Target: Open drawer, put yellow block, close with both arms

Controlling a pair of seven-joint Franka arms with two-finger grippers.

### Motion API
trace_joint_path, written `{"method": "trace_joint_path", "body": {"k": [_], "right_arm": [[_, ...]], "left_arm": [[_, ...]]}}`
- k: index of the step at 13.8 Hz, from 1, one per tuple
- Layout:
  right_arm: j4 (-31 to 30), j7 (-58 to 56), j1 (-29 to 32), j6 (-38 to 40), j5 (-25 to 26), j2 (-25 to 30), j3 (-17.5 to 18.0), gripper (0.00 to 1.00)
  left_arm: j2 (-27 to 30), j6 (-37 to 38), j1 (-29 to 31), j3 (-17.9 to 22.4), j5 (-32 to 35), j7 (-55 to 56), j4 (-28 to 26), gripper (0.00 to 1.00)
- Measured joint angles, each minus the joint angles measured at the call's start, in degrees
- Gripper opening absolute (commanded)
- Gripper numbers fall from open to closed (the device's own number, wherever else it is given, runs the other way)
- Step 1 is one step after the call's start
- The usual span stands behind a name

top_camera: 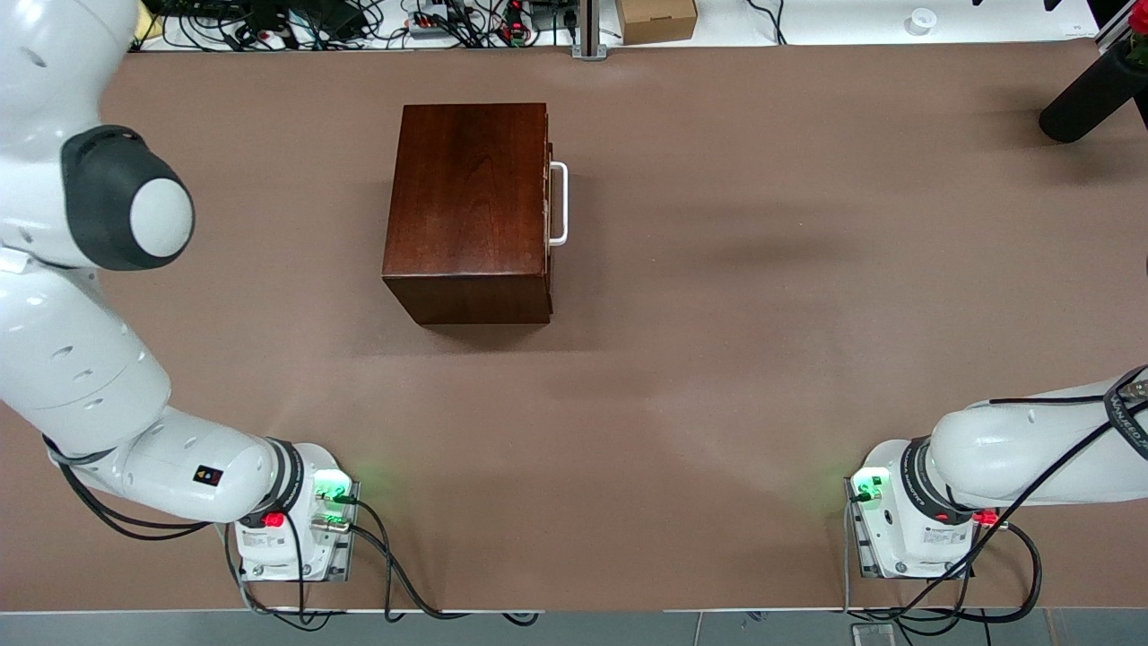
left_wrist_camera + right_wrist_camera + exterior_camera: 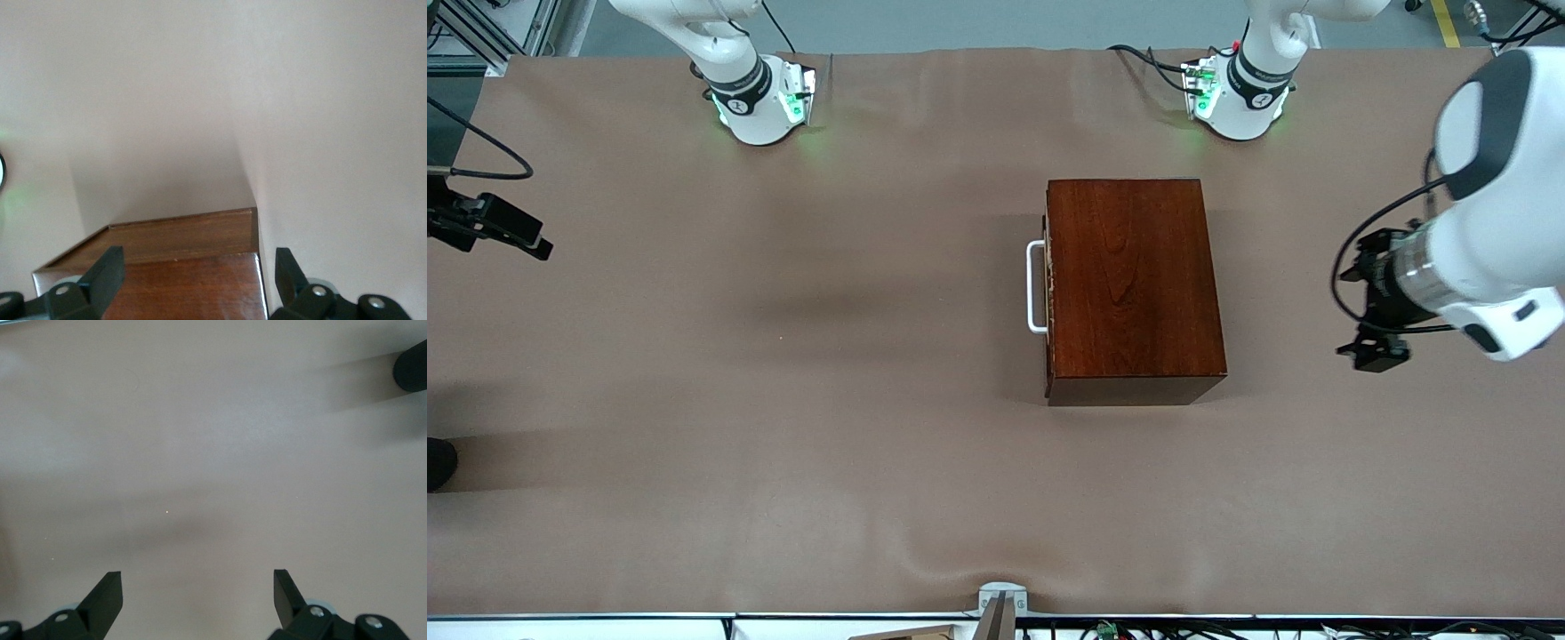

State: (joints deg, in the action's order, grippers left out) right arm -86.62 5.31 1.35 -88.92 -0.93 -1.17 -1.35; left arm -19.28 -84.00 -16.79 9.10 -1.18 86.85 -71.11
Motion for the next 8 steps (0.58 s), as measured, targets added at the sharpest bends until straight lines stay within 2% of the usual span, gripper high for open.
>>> {"method": "trace_joint_path", "body": {"k": [8], "right_arm": [[0.02, 0.00, 0.00, -0.04, 0.00, 0.00, 0.01, 1.00]], "left_arm": [[10.25, 0.05, 0.86, -0.72, 0.00, -11.20, -9.31, 1.00]]}}
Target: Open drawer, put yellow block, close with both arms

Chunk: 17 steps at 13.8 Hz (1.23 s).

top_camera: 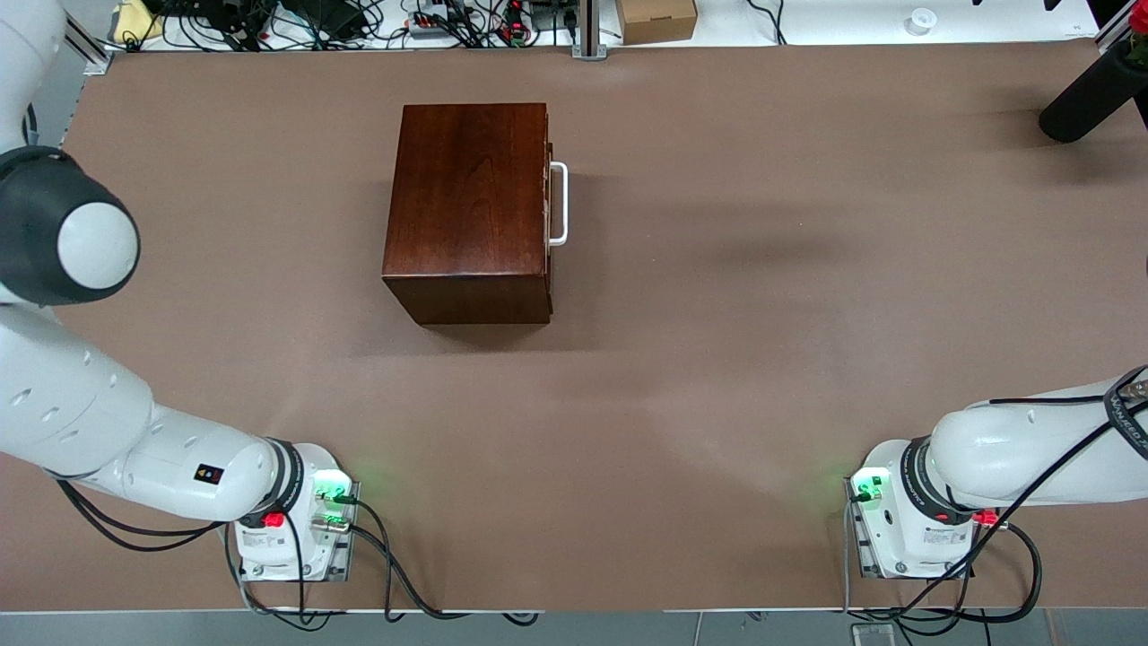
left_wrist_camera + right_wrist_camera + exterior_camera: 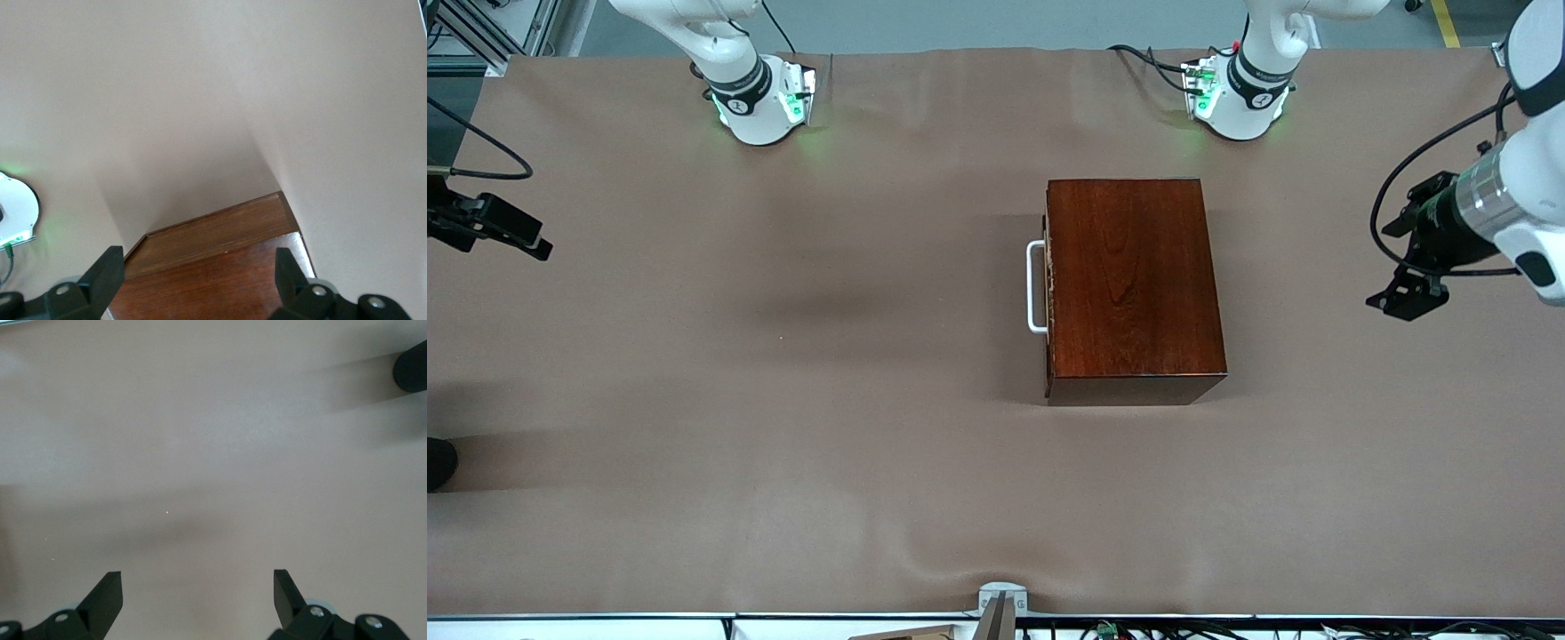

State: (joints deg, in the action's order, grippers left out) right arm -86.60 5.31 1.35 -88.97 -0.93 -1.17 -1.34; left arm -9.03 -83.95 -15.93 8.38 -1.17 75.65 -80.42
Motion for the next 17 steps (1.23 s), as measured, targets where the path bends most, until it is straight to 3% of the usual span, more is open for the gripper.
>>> {"method": "trace_joint_path", "body": {"k": [5, 8, 9, 13, 17], "right_arm": [[0.01, 0.00, 0.00, -0.01, 0.00, 0.00, 0.00, 1.00], [0.01, 0.00, 0.00, -0.01, 0.00, 0.00, 0.01, 1.00], [0.01, 0.00, 0.00, -0.01, 0.00, 0.00, 0.00, 1.00], [0.01, 0.00, 0.00, -0.01, 0.00, 0.00, 0.00, 1.00], [0.02, 0.00, 0.00, -0.01, 0.00, 0.00, 0.01, 1.00]], "left_arm": [[5.01, -0.04, 3.88, -2.52, 0.25, -8.09, -5.17, 1.00], [7.77, -0.80, 17.66, -15.22, 0.29, -14.78, -6.82, 1.00], [8.13, -1.29, 19.42, -17.23, 0.29, -16.67, -7.13, 1.00], [9.30, -1.91, 19.67, -17.92, 0.29, -27.70, -7.33, 1.00], [11.03, -1.90, 18.28, -14.64, 0.29, -38.77, -8.15, 1.00]]}}
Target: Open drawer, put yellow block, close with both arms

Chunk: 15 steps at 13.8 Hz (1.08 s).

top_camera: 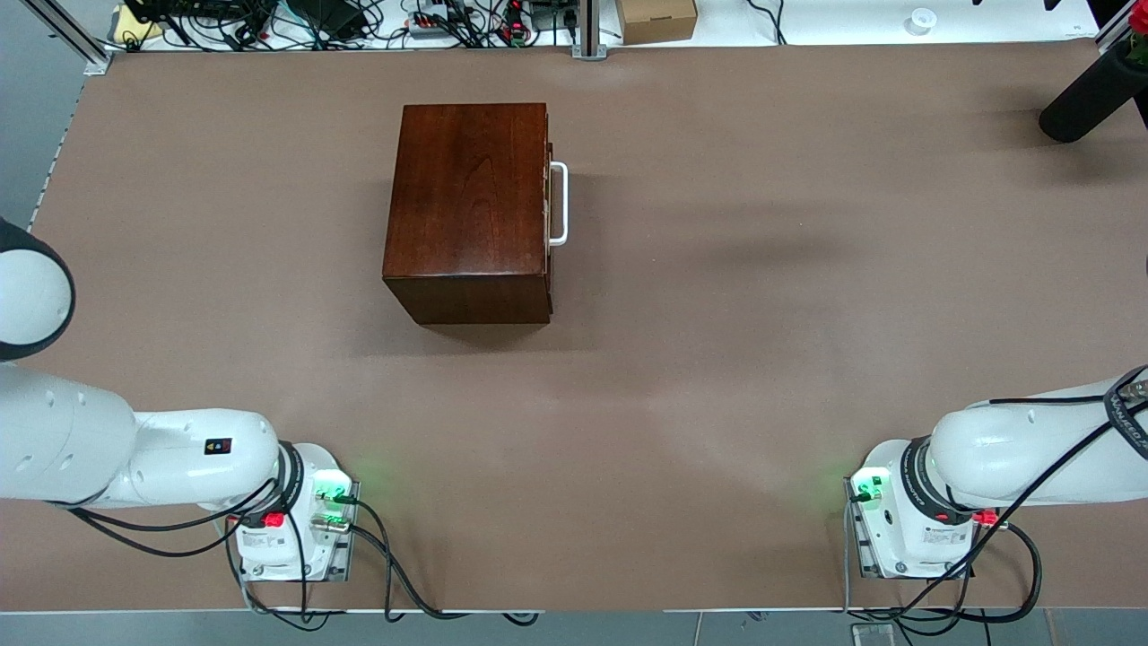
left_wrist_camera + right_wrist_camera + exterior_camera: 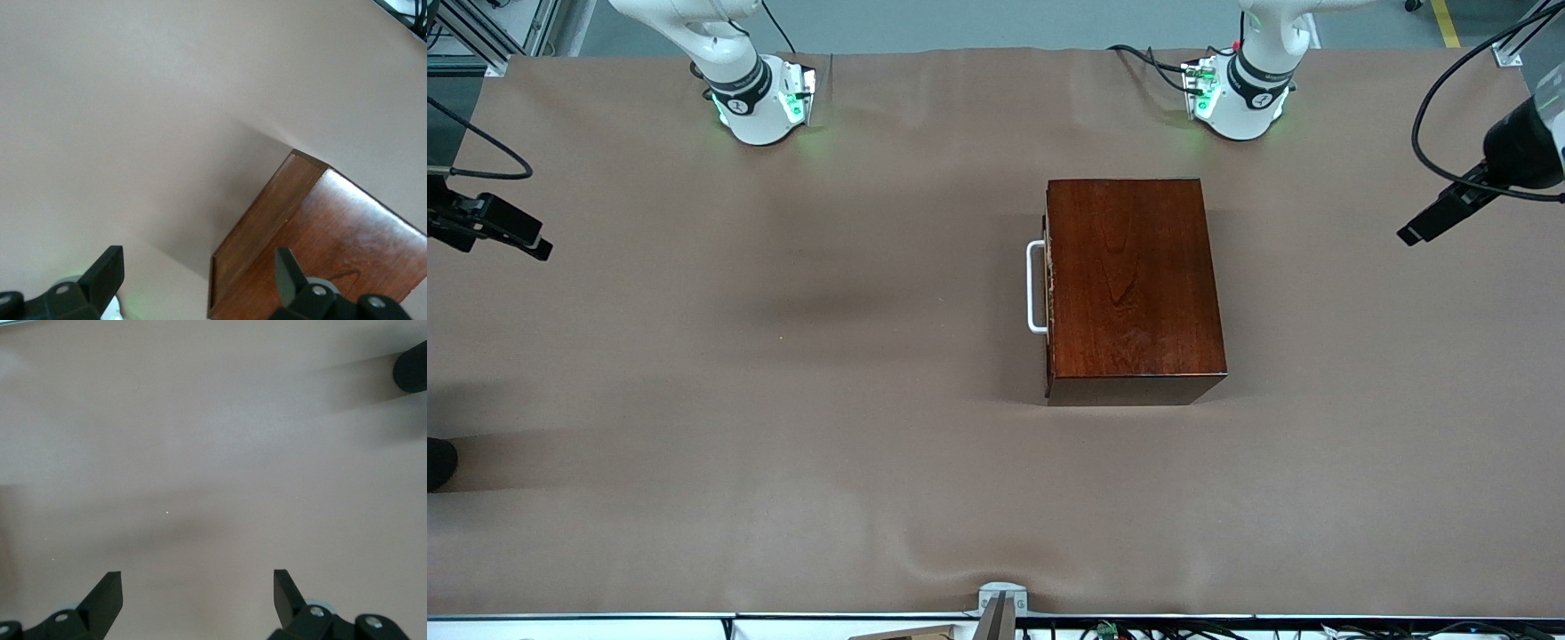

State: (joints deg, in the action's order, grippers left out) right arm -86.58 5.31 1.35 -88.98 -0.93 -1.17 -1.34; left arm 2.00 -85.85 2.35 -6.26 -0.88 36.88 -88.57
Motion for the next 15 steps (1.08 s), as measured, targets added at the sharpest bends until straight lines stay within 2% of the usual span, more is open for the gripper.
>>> {"method": "trace_joint_path", "body": {"k": [15], "right_arm": [[0.07, 0.00, 0.00, -0.06, 0.00, 0.00, -0.05, 1.00]], "left_arm": [[1.53, 1.38, -2.80, 3.27, 0.00, -30.66, -2.08, 1.00]]}}
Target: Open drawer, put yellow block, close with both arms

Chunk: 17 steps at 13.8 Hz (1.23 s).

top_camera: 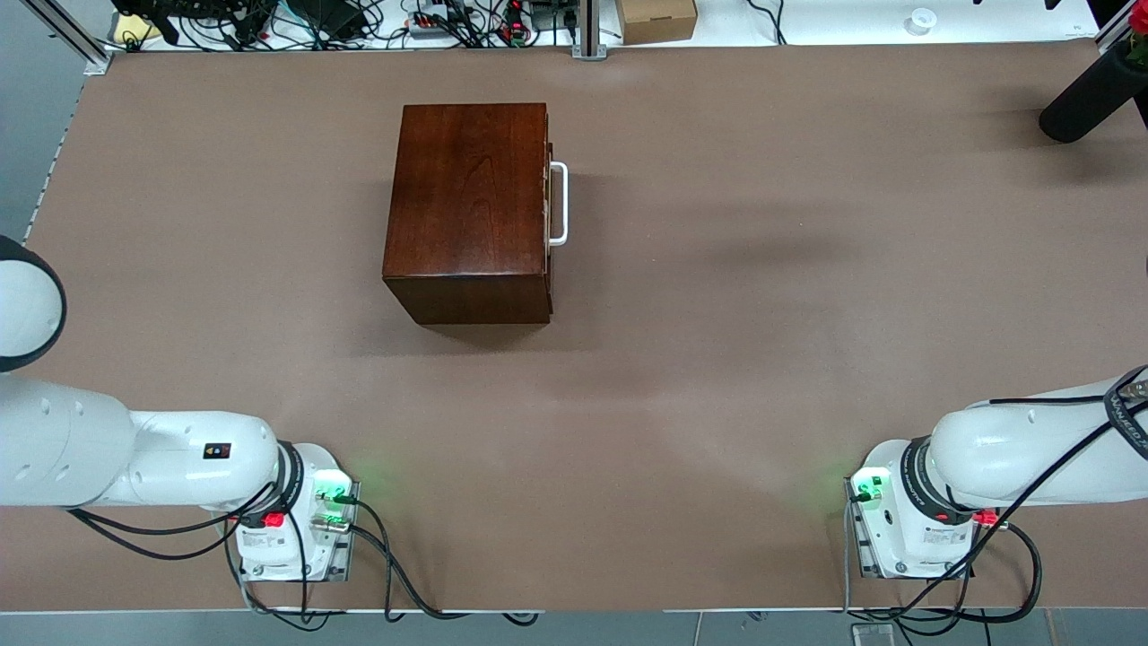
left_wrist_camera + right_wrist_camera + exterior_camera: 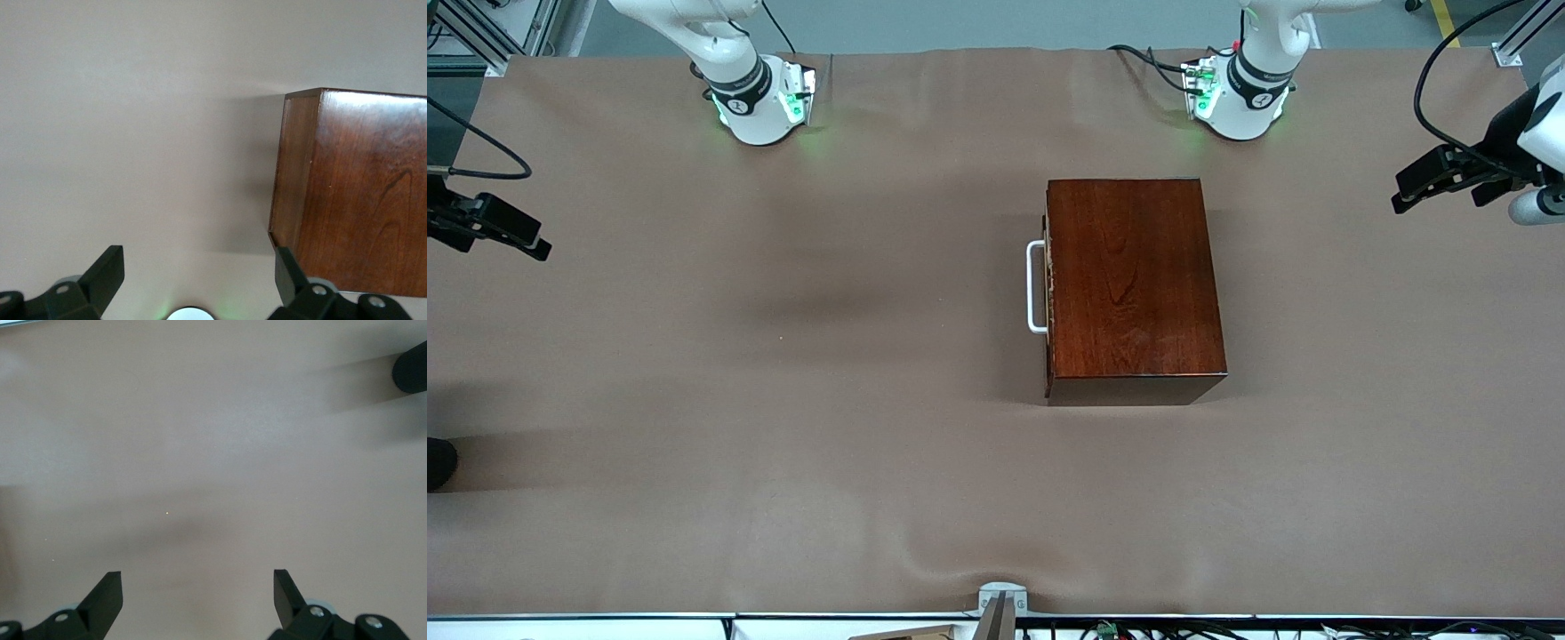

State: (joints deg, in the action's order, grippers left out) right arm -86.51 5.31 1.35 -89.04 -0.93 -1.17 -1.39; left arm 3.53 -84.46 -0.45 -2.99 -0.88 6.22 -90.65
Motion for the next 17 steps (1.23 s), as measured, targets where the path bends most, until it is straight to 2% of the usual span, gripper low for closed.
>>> {"method": "trace_joint_path", "body": {"k": [5, 9, 17], "right_arm": [[0.00, 0.00, 0.00, 0.00, 0.00, 0.00, 0.04, 1.00], [0.00, 0.00, 0.00, 0.00, 0.00, 0.00, 0.05, 1.00], [0.00, 0.00, -0.16, 0.01, 0.00, 0.00, 0.16, 1.00]], "left_arm": [[-0.04, 0.25, -0.43, -0.51, 0.40, -5.77, -1.00, 1.00], [-0.09, 0.99, -2.19, -0.74, 4.78, -6.08, -1.06, 1.00], [-0.53, 0.92, -1.17, -0.21, 4.96, -5.23, -0.29, 1.00]]}}
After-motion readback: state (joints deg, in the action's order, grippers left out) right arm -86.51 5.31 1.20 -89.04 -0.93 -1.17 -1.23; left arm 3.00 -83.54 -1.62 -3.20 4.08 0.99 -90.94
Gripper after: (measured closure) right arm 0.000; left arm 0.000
